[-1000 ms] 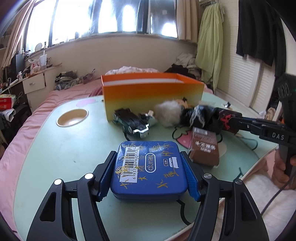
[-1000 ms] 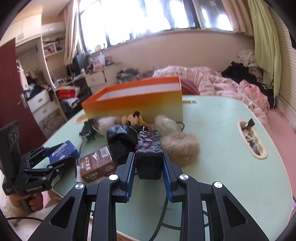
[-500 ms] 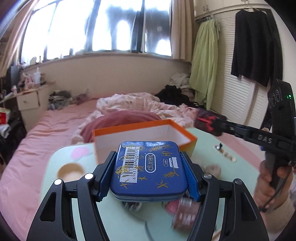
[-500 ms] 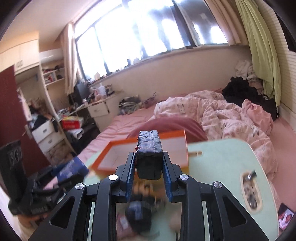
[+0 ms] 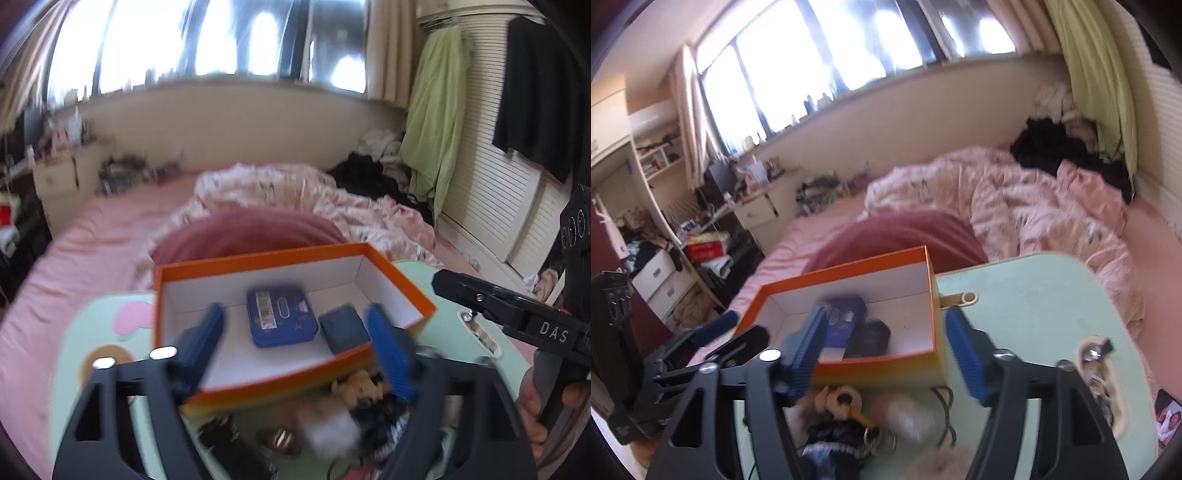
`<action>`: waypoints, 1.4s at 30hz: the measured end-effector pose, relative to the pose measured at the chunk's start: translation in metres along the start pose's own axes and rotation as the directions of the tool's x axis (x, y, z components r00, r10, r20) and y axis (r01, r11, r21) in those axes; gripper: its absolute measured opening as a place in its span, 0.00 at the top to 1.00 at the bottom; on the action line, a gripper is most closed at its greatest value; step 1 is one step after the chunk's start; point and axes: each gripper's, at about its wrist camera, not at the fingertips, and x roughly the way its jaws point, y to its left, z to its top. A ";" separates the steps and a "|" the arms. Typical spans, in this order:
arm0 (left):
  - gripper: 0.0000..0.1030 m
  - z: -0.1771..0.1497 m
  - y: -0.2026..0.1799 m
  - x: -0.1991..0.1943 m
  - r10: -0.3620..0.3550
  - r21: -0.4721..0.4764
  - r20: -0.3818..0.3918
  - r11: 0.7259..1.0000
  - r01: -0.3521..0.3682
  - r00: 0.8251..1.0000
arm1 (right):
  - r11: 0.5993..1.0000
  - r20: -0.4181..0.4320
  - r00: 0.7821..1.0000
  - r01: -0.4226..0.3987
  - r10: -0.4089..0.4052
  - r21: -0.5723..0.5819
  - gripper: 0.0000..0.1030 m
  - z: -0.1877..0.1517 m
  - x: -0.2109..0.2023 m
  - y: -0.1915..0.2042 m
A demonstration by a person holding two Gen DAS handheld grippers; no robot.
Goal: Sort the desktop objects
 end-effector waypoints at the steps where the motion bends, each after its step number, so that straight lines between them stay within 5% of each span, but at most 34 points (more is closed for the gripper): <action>1: 0.15 -0.003 -0.004 -0.013 -0.004 0.011 0.019 1.000 0.004 1.000 | 1.000 0.010 1.000 0.001 -0.001 -0.013 0.26 -0.006 -0.010 0.002; 7: 0.15 -0.049 -0.017 -0.063 -0.068 0.069 -0.071 0.995 0.073 0.995 | 0.986 -0.026 0.997 0.071 -0.075 -0.153 0.15 -0.067 -0.053 0.020; 15: 0.15 -0.122 -0.010 -0.059 -0.007 0.041 -0.176 0.999 0.015 0.984 | 0.968 -0.159 0.977 0.104 -0.143 -0.230 0.13 -0.132 -0.050 0.010; 17: 0.14 -0.129 -0.015 -0.049 0.015 0.070 -0.207 0.998 -0.001 0.978 | 0.964 -0.170 0.970 0.135 -0.176 -0.228 0.03 -0.136 -0.041 0.003; 20: 0.00 -0.133 -0.020 -0.045 0.055 0.085 -0.156 0.996 -0.042 0.986 | 0.948 -0.155 0.961 0.185 -0.230 -0.260 0.00 -0.141 -0.034 0.003; 42: 0.00 -0.133 -0.019 -0.042 0.047 0.076 -0.121 0.996 -0.038 0.991 | 0.947 -0.107 0.971 0.177 -0.212 -0.269 0.00 -0.139 -0.035 0.000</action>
